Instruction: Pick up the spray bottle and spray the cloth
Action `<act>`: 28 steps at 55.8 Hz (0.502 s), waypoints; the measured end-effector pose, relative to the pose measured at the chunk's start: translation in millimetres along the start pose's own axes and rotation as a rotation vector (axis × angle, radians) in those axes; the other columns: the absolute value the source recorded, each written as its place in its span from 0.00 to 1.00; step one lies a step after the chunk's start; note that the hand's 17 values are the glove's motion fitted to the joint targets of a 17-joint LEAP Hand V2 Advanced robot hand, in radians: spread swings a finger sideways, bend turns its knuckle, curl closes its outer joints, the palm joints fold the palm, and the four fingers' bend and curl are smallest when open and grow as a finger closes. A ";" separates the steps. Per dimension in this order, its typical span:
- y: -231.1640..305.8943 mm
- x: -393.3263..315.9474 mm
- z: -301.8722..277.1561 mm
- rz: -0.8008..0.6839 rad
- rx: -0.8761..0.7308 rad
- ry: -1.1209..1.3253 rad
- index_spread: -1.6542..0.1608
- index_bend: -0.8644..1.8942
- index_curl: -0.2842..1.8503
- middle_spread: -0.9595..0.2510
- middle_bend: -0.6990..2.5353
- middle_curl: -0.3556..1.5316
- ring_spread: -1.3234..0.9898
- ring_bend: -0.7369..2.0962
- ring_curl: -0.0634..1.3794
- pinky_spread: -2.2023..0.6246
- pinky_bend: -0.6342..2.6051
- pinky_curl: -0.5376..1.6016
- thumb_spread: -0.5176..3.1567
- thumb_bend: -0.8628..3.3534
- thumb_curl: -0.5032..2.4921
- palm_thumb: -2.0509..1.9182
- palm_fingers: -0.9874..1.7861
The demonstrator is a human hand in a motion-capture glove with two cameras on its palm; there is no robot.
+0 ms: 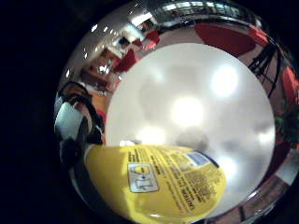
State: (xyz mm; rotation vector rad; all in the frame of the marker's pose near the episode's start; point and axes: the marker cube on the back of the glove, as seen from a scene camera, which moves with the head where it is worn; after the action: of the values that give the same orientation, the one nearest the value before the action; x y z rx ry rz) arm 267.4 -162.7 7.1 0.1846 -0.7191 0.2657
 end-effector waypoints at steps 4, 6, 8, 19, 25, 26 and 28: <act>6.9 -19.9 8.4 -0.022 -0.125 0.168 0.78 0.42 0.36 0.67 0.40 0.46 0.48 0.48 0.35 0.69 0.31 0.43 0.19 0.20 0.40 0.75 0.85; 8.8 -29.7 10.6 -0.032 -0.186 0.260 0.78 0.42 0.36 0.67 0.40 0.46 0.48 0.48 0.36 0.69 0.32 0.43 0.19 0.20 0.40 0.75 0.85; 10.8 -39.7 12.6 -0.033 -0.242 0.347 0.78 0.42 0.37 0.67 0.41 0.46 0.48 0.48 0.36 0.69 0.32 0.43 0.19 0.20 0.40 0.75 0.85; 33.0 -86.2 38.9 -0.015 -0.492 0.791 0.78 0.42 0.37 0.67 0.41 0.46 0.48 0.48 0.36 0.69 0.32 0.43 0.18 0.20 0.41 0.75 0.85; 42.5 -97.2 54.3 0.016 -0.560 0.989 0.78 0.42 0.38 0.67 0.41 0.46 0.48 0.48 0.37 0.69 0.32 0.43 0.18 0.20 0.41 0.75 0.85; 43.8 -98.5 57.0 0.024 -0.567 1.016 0.78 0.42 0.38 0.67 0.41 0.46 0.48 0.48 0.37 0.69 0.32 0.43 0.18 0.20 0.41 0.75 0.85; 46.2 -100.4 62.1 0.039 -0.580 1.064 0.78 0.42 0.38 0.67 0.41 0.46 0.48 0.48 0.37 0.69 0.32 0.43 0.18 0.20 0.41 0.75 0.85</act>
State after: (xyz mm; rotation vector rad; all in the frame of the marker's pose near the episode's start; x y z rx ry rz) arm 142.4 -152.4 -10.8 -0.5050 0.2781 0.1476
